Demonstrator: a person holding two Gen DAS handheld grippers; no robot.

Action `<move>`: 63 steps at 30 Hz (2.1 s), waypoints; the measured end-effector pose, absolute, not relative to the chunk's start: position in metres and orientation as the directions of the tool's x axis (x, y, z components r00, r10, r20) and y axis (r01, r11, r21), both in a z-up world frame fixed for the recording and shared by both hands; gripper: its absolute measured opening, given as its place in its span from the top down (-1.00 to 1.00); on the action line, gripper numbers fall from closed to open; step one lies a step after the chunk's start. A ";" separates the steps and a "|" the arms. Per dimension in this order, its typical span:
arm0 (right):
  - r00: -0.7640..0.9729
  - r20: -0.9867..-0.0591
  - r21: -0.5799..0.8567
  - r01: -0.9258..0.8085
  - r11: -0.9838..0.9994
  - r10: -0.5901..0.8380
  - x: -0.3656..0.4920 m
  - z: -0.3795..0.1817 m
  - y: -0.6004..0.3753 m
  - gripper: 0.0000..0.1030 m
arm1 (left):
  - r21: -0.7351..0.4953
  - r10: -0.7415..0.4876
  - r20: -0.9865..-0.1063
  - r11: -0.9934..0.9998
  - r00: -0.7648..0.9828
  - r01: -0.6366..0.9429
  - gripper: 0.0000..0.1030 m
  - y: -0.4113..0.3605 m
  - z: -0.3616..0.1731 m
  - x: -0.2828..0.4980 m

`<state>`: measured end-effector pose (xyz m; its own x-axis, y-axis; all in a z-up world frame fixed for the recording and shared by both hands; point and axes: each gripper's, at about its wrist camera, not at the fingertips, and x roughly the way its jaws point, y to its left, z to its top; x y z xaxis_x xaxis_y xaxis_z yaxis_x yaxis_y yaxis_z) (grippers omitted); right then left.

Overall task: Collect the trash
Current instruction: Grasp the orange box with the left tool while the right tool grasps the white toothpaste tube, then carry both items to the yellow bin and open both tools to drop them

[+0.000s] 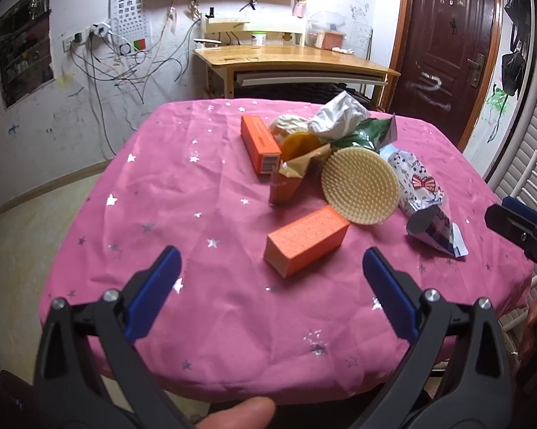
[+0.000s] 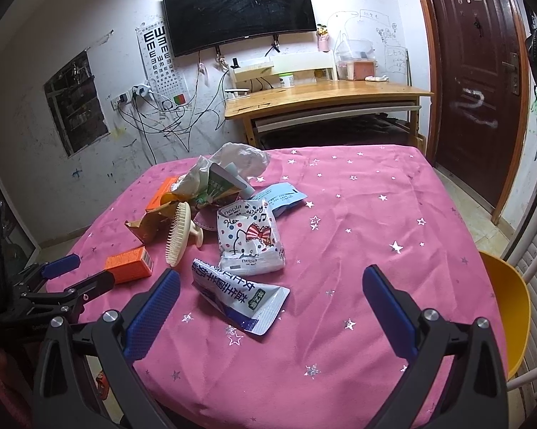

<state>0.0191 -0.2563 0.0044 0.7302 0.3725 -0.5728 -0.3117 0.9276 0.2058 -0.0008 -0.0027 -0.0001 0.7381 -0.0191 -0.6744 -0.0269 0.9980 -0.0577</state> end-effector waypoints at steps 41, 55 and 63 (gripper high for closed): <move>0.609 -0.617 0.218 -0.476 0.852 0.498 0.040 -0.027 -0.225 0.72 | -0.077 -0.158 -0.717 0.986 0.679 0.148 0.00 -0.010 -0.017 0.038; 0.738 -0.527 0.257 -0.334 0.907 0.422 0.051 0.006 -0.307 0.72 | -0.016 -0.193 -0.641 0.971 0.743 0.239 0.00 -0.055 0.047 0.051; 0.832 -0.508 0.282 -0.083 0.956 0.222 0.060 0.002 -0.409 0.72 | -0.028 -0.329 -0.613 0.918 0.718 0.396 0.00 -0.141 0.069 0.075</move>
